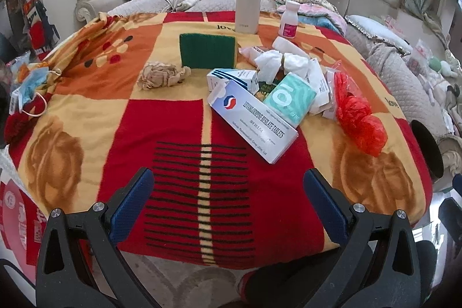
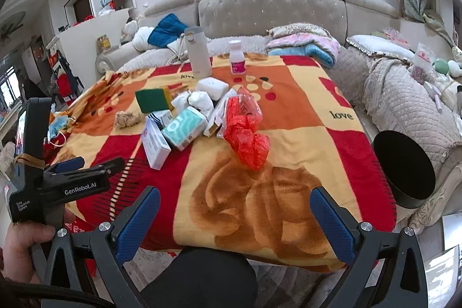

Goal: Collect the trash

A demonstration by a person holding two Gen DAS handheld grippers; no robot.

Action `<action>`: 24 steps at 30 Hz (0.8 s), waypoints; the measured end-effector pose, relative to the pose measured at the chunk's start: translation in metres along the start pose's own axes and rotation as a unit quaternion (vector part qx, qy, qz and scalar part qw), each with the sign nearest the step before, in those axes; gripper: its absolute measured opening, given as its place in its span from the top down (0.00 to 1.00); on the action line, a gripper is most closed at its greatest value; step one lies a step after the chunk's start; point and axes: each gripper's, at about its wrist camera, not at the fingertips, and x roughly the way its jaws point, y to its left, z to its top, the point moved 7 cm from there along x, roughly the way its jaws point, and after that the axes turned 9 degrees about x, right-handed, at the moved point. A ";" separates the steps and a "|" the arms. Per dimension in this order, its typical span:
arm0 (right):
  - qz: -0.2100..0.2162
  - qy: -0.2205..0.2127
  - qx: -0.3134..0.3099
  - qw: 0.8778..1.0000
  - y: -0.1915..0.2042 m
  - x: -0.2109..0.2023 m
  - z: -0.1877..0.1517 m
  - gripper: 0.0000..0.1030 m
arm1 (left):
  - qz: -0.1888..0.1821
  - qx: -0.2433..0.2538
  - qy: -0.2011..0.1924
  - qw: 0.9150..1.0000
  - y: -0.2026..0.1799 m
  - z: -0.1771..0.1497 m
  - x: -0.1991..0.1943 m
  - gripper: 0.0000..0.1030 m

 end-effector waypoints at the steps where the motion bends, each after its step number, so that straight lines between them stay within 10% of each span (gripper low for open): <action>1: -0.001 0.003 0.000 1.000 -0.001 0.002 -0.001 0.00 | -0.001 0.002 0.003 1.000 -0.001 0.000 0.003 0.00; 24: -0.002 0.005 -0.003 1.000 -0.001 0.005 0.000 0.00 | 0.006 0.003 0.009 1.000 0.001 -0.002 0.009 0.00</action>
